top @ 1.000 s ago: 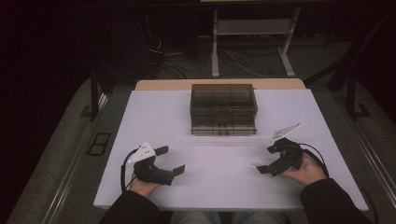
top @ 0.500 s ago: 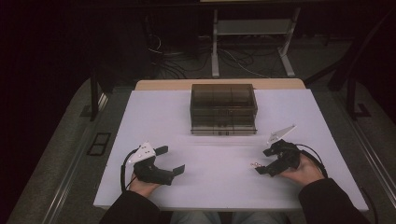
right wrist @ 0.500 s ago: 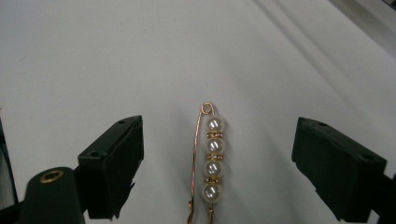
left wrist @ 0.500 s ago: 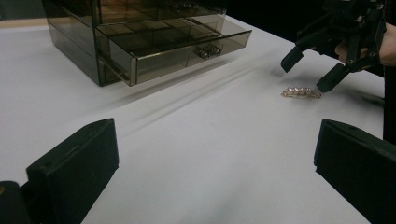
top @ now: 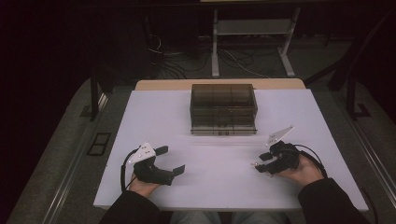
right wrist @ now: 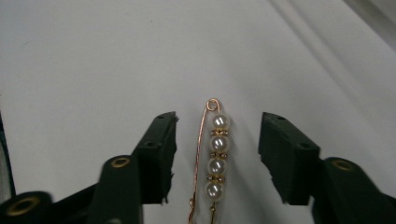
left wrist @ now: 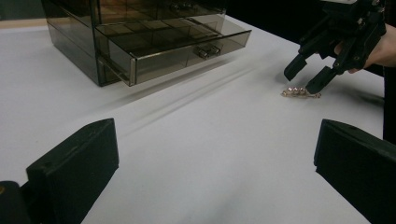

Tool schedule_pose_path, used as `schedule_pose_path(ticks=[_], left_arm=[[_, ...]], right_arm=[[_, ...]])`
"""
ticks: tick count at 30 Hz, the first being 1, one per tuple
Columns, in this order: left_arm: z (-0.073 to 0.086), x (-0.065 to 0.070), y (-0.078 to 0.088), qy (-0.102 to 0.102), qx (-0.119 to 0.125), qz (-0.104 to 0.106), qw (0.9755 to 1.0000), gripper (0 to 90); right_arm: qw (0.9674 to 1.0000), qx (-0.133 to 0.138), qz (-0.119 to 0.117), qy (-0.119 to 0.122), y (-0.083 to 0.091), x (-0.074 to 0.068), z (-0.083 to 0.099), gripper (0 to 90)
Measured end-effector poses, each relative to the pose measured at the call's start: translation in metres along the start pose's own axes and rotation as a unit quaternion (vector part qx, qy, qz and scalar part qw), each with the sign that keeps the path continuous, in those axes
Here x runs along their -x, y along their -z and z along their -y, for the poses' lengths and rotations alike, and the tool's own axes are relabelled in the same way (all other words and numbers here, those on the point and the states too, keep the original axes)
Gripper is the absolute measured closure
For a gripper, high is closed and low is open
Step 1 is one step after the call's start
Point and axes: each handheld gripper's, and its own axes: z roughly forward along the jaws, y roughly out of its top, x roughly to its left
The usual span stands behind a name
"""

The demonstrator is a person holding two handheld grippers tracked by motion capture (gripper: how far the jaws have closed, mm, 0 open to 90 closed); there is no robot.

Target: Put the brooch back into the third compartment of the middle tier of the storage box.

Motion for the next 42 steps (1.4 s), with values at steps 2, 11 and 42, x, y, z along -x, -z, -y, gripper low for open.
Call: schedule_pose_path(ticks=[2,11,42], left_arm=[[0.0,0.0,0.0,0.0,0.0,0.0,1.0,0.0],[-0.0002,0.0003,0.0005,-0.003,0.001,-0.003,1.0,0.0],[-0.0003,0.0003,0.0017,-0.003,0.004,-0.006,1.0,0.0]], right_arm=[[1.0,-0.003,0.001,0.002,-0.0004,-0.0005,0.0002,55.9],[0.9996,-0.023,0.012,0.014,-0.0051,-0.0025,0.0007,69.5],[0.9998,-0.012,0.014,0.001,0.0024,-0.0039,0.0013,78.4]])
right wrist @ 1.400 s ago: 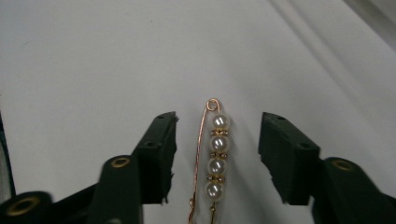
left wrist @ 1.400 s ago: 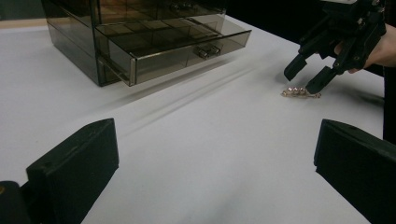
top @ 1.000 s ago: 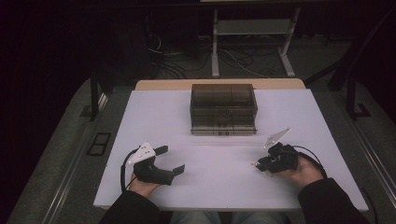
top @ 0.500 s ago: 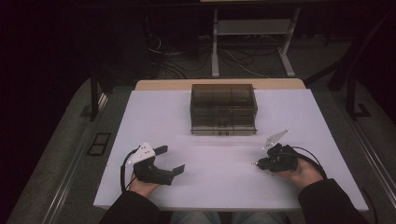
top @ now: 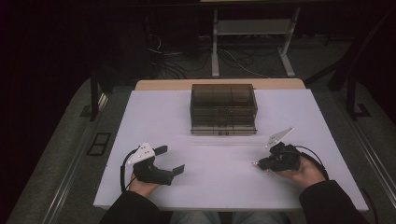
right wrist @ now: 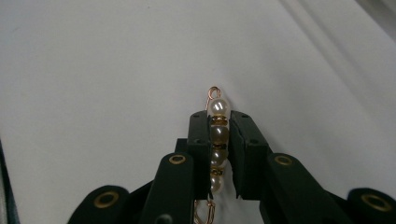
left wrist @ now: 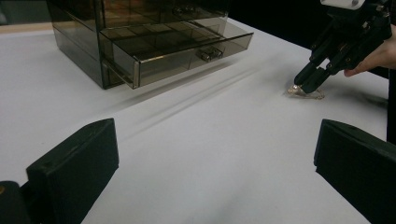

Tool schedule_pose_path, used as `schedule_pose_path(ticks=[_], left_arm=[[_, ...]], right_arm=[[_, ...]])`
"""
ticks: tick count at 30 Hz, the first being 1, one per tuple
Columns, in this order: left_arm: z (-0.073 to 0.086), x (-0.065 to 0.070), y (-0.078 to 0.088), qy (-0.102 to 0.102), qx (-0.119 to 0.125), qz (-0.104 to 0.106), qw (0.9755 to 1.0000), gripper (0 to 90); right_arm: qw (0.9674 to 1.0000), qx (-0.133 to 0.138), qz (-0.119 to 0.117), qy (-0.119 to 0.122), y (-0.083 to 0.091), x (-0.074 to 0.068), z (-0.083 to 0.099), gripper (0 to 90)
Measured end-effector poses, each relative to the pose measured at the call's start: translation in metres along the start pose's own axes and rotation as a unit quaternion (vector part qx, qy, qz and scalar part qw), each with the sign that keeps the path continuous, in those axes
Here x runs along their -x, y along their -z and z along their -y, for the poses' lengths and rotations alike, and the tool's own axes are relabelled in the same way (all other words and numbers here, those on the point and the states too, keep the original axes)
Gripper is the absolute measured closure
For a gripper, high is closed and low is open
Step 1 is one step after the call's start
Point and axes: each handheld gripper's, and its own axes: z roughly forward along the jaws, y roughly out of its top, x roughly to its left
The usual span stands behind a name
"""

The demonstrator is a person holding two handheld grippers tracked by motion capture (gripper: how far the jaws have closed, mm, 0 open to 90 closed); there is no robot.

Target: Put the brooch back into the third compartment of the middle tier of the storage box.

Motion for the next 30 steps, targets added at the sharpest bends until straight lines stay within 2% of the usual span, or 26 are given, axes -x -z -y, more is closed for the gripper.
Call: schedule_pose_path(ticks=[6,30], left_arm=[[0.0,0.0,0.0,0.0,0.0,0.001,1.0,0.0],[0.0,0.0,0.0,0.002,-0.001,0.001,1.0,0.0]], right_arm=[[0.9998,0.016,-0.011,-0.004,0.006,0.0,-0.001,78.4],[0.9987,0.051,-0.005,0.003,0.033,0.001,-0.017,78.3]])
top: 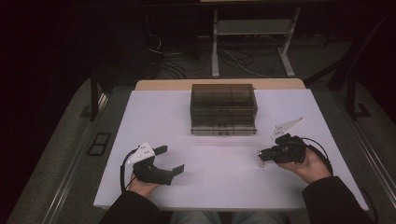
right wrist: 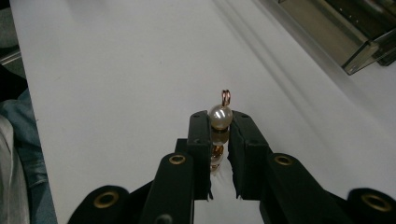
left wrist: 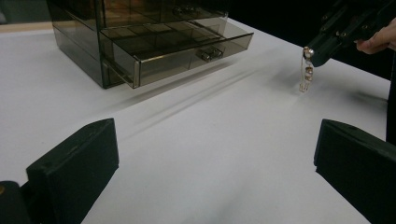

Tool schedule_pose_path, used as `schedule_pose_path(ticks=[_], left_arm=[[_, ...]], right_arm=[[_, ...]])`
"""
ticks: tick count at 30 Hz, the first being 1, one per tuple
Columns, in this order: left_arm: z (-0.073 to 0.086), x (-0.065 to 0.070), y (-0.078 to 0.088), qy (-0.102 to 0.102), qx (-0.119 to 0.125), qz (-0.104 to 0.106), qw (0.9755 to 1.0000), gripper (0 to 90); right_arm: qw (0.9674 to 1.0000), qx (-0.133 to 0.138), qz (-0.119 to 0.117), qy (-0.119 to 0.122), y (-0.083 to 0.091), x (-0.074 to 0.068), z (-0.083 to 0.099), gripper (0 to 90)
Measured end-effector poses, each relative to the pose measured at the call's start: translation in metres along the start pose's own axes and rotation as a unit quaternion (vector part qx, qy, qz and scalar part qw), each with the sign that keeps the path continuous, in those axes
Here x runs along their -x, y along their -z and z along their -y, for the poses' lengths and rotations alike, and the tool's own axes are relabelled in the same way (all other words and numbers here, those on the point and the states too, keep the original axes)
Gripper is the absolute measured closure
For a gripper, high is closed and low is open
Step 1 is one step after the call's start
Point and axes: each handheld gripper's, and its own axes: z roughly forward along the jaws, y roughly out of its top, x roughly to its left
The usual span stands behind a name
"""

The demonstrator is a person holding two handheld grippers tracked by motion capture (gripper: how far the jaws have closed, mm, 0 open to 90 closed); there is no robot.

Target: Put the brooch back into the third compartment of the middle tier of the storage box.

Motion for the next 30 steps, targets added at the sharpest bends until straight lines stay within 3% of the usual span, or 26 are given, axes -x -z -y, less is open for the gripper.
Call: schedule_pose_path(ticks=[30], left_arm=[[0.0,0.0,0.0,0.003,0.002,0.001,1.0,0.0]], right_arm=[[0.9998,0.013,0.003,0.016,0.015,0.002,-0.026,78.3]])
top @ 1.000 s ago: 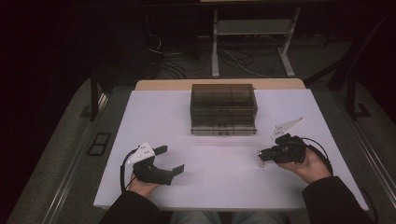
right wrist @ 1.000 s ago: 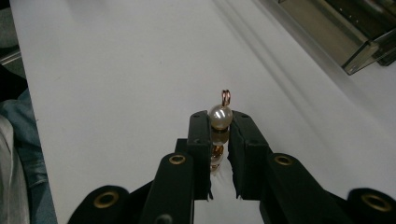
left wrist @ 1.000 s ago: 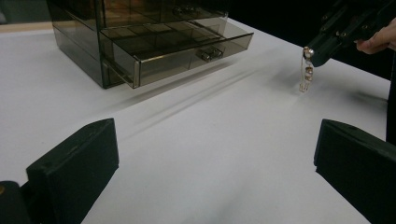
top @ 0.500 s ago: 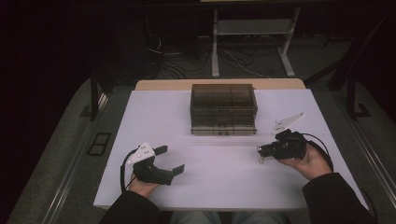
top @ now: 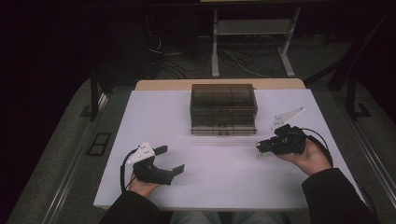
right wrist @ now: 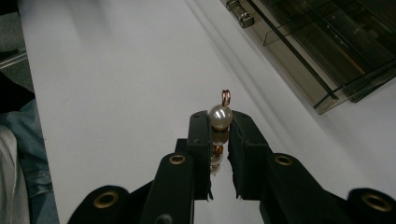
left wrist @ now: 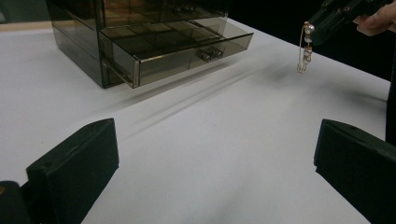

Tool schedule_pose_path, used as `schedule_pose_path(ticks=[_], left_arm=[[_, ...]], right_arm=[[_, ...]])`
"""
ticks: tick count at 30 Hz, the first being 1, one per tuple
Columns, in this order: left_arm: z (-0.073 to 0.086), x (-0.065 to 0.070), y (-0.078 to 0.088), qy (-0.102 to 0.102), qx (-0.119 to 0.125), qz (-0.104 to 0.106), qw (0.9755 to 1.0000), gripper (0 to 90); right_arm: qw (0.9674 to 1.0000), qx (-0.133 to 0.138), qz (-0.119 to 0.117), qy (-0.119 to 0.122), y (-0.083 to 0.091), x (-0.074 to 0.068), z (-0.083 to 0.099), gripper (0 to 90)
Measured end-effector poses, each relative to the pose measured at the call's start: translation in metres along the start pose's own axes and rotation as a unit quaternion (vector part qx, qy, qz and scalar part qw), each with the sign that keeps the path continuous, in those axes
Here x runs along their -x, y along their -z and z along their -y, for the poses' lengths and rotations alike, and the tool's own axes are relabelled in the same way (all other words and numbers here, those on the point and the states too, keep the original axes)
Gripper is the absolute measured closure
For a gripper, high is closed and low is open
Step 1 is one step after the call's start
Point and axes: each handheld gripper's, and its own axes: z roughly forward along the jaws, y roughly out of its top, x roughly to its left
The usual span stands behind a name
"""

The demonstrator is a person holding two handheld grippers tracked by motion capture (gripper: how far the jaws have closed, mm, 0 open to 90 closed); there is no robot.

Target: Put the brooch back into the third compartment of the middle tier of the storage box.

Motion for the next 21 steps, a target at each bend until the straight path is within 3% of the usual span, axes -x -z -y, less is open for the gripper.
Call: schedule_pose_path(ticks=[21], left_arm=[[0.0,0.0,0.0,-0.001,0.0,0.001,1.0,0.0]], right_arm=[[0.9998,0.018,0.009,0.009,0.013,0.006,-0.024,78.3]])
